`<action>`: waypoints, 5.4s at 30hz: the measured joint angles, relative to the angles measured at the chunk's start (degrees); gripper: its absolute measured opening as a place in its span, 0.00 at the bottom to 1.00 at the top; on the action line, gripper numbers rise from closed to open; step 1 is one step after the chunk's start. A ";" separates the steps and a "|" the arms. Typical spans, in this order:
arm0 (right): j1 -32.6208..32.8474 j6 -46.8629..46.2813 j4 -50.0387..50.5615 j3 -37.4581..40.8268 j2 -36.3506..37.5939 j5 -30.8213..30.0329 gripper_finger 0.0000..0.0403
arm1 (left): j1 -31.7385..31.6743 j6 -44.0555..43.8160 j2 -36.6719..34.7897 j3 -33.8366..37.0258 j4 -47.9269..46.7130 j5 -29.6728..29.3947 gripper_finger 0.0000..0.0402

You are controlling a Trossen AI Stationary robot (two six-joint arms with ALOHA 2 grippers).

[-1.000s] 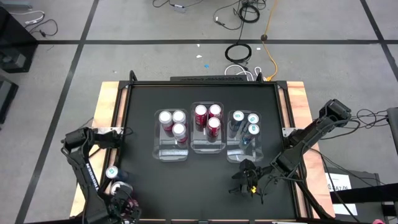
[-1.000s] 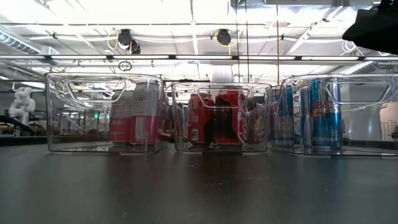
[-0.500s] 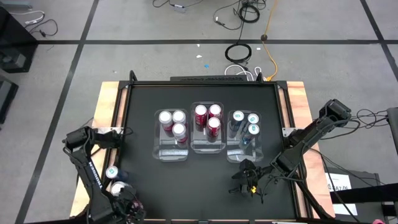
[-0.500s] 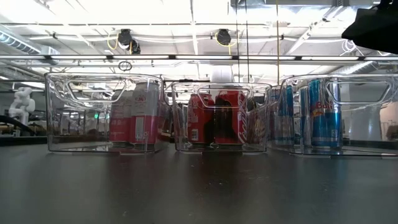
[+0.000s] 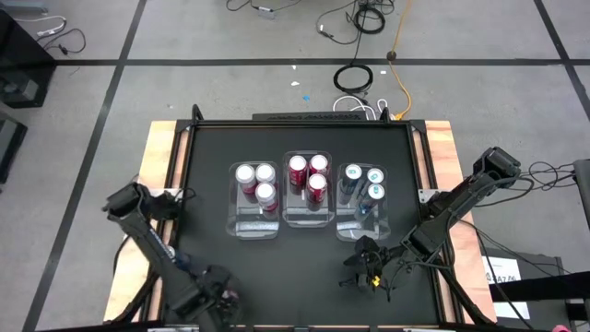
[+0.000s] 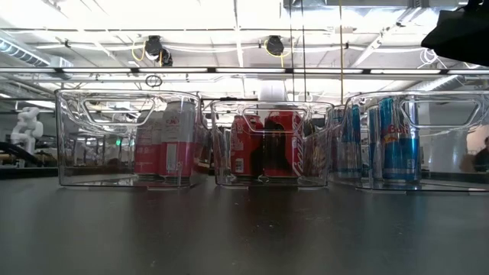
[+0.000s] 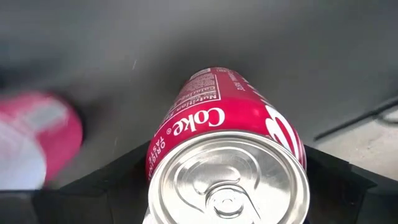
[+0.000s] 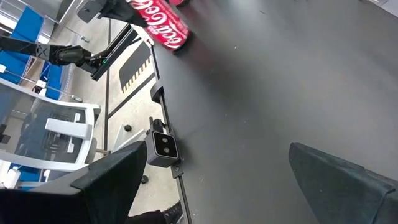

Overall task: Sort soda cans
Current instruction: Put the red soda can into the center transparent bin, then put the white orange soda can into the middle left transparent bin

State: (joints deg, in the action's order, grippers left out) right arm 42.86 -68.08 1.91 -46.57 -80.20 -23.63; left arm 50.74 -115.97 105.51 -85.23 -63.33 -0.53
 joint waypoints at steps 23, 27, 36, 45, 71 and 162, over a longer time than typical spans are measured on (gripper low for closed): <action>-0.01 -3.13 -0.02 0.00 0.00 -1.69 0.95 | -34.62 66.46 0.02 -25.14 -10.61 -9.62 0.83; -0.03 -3.86 -0.29 0.00 0.00 -5.10 0.95 | -41.11 76.12 0.02 -26.54 -10.87 -9.55 0.83; -0.04 -5.18 -0.35 0.00 0.00 -8.34 0.95 | -51.86 92.66 2.68 -25.45 -10.40 -4.22 0.83; -0.16 -5.19 -0.41 0.00 0.00 -10.67 0.95 | -54.14 104.27 11.09 -25.40 -9.98 -2.46 0.83; -0.16 -5.17 -0.39 0.00 0.00 -12.88 0.95 | -57.85 110.48 17.22 -25.40 -3.61 -4.17 0.83; -0.02 10.28 -0.42 0.00 -0.02 -1.79 0.95 | 3.39 1.80 -6.89 -11.30 -26.62 -9.91 1.00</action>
State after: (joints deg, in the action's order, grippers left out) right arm 42.84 -57.80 1.50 -46.57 -80.23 -25.41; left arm 54.13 -114.17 98.62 -96.52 -89.95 -10.44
